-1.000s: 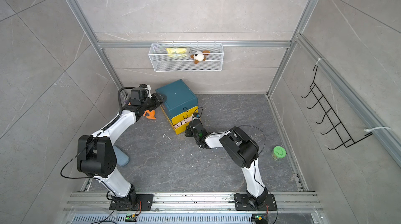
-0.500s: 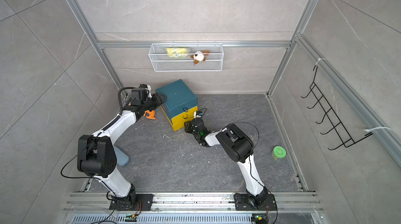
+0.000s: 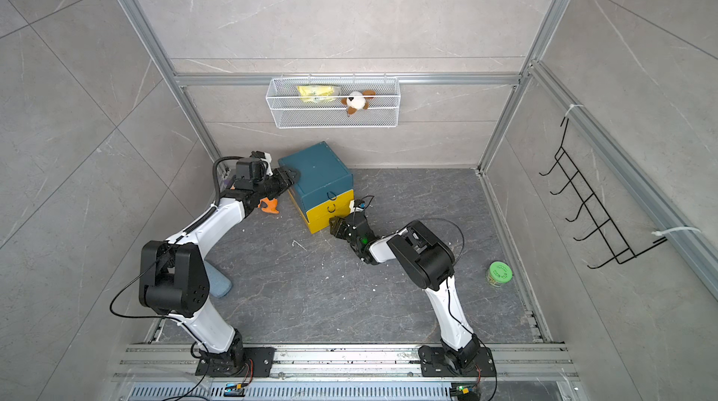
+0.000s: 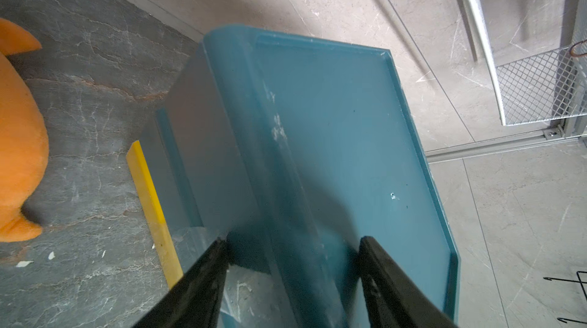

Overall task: Place the umbrella in the drawer by color
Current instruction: Close the drawer in the storage box, then move the storage box to the center of the board.

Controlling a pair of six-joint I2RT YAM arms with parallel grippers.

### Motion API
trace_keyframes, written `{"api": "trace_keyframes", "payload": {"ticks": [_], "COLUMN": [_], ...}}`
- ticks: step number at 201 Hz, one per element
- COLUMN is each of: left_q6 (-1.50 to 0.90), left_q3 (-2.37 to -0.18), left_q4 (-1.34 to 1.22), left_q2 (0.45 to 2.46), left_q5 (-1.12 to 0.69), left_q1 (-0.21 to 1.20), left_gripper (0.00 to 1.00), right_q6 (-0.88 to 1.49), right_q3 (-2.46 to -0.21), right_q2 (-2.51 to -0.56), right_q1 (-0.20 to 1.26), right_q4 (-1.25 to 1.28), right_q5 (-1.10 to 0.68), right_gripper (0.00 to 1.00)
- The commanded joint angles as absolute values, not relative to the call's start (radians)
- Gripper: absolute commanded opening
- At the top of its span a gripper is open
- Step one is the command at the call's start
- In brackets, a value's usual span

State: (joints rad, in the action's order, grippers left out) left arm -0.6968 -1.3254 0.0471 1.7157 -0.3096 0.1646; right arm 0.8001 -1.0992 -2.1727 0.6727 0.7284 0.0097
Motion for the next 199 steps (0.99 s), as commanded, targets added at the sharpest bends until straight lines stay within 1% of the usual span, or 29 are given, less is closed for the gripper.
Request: {"api": "trace_keyframes", "payload": {"ticks": [1,18,23,31,36,96,137,169,199], "left_q6": [-0.667,-0.668,-0.668,-0.668,-0.669,-0.670,-0.663,-0.661,-0.661], "left_q3": [-1.273,-1.278,-1.279,-1.282,-1.281,-1.278,-1.308,-1.318,-1.336], "left_q4": [0.235,0.239,0.240,0.242,0.242,0.253,0.277,0.278,0.276], "left_q2": [1.738,1.727,1.723,1.718,1.714,1.665,1.657,1.657,1.675], "left_q5": [-0.316,-0.316,-0.316,-0.315,-0.316,-0.307,-0.299,-0.295,-0.297], "left_q1": [0.181,0.181,0.180,0.181,0.180,0.181,0.181,0.181,0.180], "left_gripper": [0.72,0.75,0.75,0.75,0.75,0.78,0.79,0.80,0.80], "right_q6": [0.784,0.762,0.755,0.739,0.729,0.594,0.502,0.462,0.451], "right_q3": [-1.033,-0.988,-0.973,-0.955,-0.945,-0.890,-1.001,-1.173,-1.395], "right_q2": [-2.083,-2.023,-2.005,-1.974,-1.955,-1.700,-1.564,-1.580,-1.683], "right_q1": [0.666,0.664,0.663,0.662,0.660,0.630,0.607,0.571,0.523], "right_q4": [0.767,0.757,0.751,0.741,0.731,0.510,0.267,0.124,-0.004], "right_q5": [0.018,0.017,0.017,0.013,0.010,-0.019,0.017,-0.028,-0.112], "right_gripper": [0.71,0.80,0.87,0.96,0.99,1.00,1.00,1.00,1.00]}}
